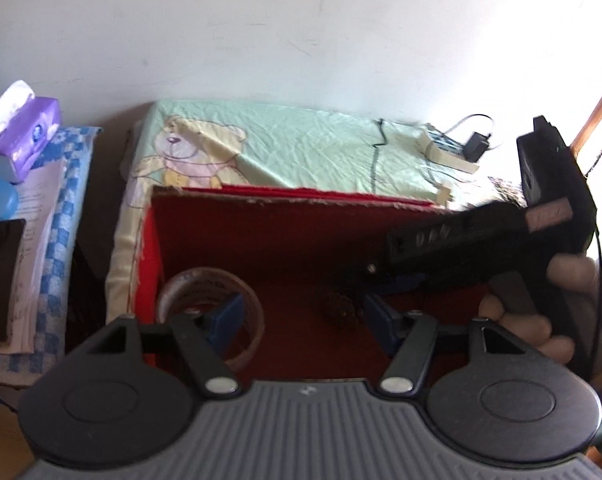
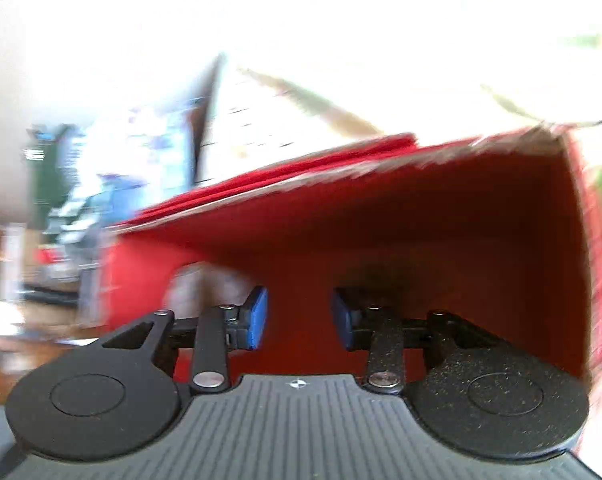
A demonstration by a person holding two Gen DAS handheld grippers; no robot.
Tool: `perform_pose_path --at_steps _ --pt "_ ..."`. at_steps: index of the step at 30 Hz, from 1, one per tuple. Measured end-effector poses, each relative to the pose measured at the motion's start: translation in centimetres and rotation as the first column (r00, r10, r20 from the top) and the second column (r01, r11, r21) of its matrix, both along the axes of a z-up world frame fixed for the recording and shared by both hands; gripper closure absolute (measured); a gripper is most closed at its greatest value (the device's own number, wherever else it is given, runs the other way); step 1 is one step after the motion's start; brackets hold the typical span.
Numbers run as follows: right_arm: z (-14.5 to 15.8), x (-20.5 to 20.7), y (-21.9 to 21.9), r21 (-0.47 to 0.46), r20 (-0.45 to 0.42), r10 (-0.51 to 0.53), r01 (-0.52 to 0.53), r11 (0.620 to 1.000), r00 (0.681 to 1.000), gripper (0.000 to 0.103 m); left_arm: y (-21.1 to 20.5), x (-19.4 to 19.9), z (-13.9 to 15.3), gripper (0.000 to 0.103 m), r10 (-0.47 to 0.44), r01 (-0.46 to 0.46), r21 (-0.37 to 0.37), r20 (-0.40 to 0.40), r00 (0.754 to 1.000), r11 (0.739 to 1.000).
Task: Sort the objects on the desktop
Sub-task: 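Carry the pine cone with the right gripper down into the red box, then open the right gripper to drop the pine cone inside the box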
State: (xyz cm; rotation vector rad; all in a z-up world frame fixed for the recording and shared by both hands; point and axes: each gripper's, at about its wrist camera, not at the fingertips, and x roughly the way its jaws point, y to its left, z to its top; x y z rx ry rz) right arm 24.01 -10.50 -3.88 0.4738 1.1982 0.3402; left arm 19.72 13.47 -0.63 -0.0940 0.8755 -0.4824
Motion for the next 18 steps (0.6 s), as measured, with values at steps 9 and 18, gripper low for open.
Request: perform_pose_path --at_steps 9,18 --pt "0.8 -0.1 0.7 -0.026 0.044 -0.035 0.036 0.999 0.998 0.079 0.5 0.5 -0.5 0.038 0.086 -0.087 0.091 0.016 0.996 0.992" --pt "-1.5 2.5 3.8 -0.168 -0.003 -0.017 0.016 0.986 1.000 0.075 0.3 1.0 -0.6 0.038 0.092 -0.094 0.082 0.025 0.995 0.992"
